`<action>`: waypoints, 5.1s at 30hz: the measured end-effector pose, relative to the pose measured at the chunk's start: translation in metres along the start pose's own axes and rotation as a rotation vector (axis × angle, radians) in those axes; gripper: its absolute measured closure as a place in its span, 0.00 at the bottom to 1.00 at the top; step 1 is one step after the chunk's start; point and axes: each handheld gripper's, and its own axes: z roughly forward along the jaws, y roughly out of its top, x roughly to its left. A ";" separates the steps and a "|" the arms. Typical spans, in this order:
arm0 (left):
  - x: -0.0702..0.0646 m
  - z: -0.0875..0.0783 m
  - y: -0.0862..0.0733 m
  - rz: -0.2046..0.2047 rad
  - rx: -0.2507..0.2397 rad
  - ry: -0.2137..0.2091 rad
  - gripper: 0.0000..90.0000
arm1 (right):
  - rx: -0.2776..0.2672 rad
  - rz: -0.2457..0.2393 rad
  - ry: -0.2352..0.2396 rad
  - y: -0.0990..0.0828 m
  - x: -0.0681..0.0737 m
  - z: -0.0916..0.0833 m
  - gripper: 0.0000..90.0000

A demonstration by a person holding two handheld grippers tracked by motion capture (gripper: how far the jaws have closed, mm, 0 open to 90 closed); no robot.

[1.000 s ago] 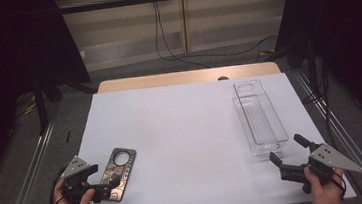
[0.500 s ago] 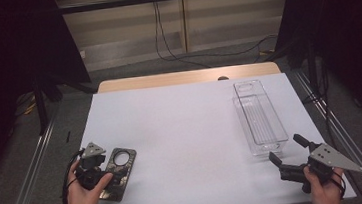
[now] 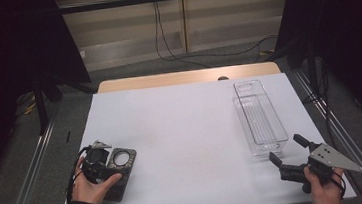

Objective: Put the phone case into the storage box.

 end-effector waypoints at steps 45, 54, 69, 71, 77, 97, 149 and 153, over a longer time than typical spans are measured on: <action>-0.011 0.020 0.000 0.000 0.119 0.111 0.07 | 0.000 0.005 0.007 0.000 0.000 -0.001 0.00; -0.012 0.017 0.001 0.000 0.116 0.106 0.11 | 0.000 0.005 0.006 0.000 0.000 -0.001 0.00; -0.011 0.015 0.000 -0.004 0.096 0.092 0.13 | 0.004 0.001 0.009 0.000 0.000 -0.001 0.00; -0.011 0.015 0.000 -0.009 0.094 0.096 0.13 | 0.004 0.002 0.007 0.000 0.000 -0.001 0.00; -0.008 0.012 0.001 -0.027 0.070 0.099 0.14 | 0.005 -0.001 0.009 0.000 0.000 -0.001 0.00; -0.011 -0.009 0.003 -0.011 -0.160 0.057 0.14 | 0.004 0.000 0.008 0.000 0.000 -0.001 0.00; -0.060 -0.026 0.008 0.205 -0.606 -0.170 0.14 | -0.001 0.009 0.019 0.000 0.000 -0.001 0.00; -0.065 -0.022 0.009 0.221 -0.596 -0.189 0.14 | 0.006 0.000 0.025 0.000 0.001 -0.001 0.00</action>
